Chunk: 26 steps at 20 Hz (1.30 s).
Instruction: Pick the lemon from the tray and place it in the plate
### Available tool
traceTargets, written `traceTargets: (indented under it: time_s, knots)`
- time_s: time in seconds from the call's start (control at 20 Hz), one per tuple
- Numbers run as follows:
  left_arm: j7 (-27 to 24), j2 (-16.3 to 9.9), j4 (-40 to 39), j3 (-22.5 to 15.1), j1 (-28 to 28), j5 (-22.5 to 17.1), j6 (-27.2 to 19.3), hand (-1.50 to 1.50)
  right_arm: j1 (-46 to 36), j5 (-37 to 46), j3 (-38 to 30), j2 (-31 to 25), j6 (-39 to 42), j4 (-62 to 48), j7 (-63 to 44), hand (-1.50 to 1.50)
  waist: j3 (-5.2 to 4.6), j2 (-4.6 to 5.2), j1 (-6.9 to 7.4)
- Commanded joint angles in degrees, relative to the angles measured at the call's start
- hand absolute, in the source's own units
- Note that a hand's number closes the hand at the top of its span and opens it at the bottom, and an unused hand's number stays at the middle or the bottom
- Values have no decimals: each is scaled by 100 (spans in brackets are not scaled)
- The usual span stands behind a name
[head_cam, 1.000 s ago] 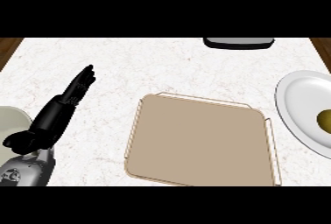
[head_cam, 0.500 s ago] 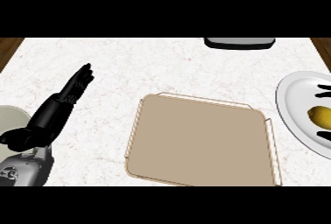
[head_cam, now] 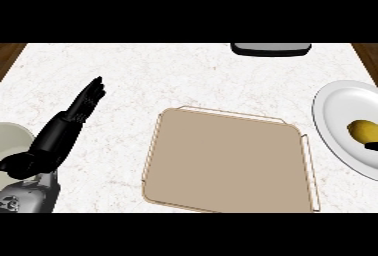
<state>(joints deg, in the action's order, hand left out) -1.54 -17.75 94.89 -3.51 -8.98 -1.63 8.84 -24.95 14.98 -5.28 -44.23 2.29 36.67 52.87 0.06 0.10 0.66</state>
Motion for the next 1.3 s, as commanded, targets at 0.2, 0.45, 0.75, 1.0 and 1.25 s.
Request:
traceTargets:
  time_s: [0.2,0.45,0.75,1.0,1.25]
  knots:
    - [56,89,21,-15,37,60,-41,0,-55,-1332,-562,-346,2767,-335,-13,-150,-6,-22,-108]
    - [82,-106,-168,339,-251,-134,81,0,-20,-1938,-780,-673,3877,-737,-263,-150,3,13,-100]
    - [-106,100,-14,-7,138,109,31,0,333,-2302,-912,-1281,4646,-940,-93,-150,25,25,-40]
    - [-7,82,-17,103,-52,18,39,0,447,-2569,-960,-1687,5007,-830,-188,-150,34,30,-79]
    - [135,105,105,80,10,-6,36,0,666,-2759,-990,-1897,5061,-785,-230,-150,50,20,-72]
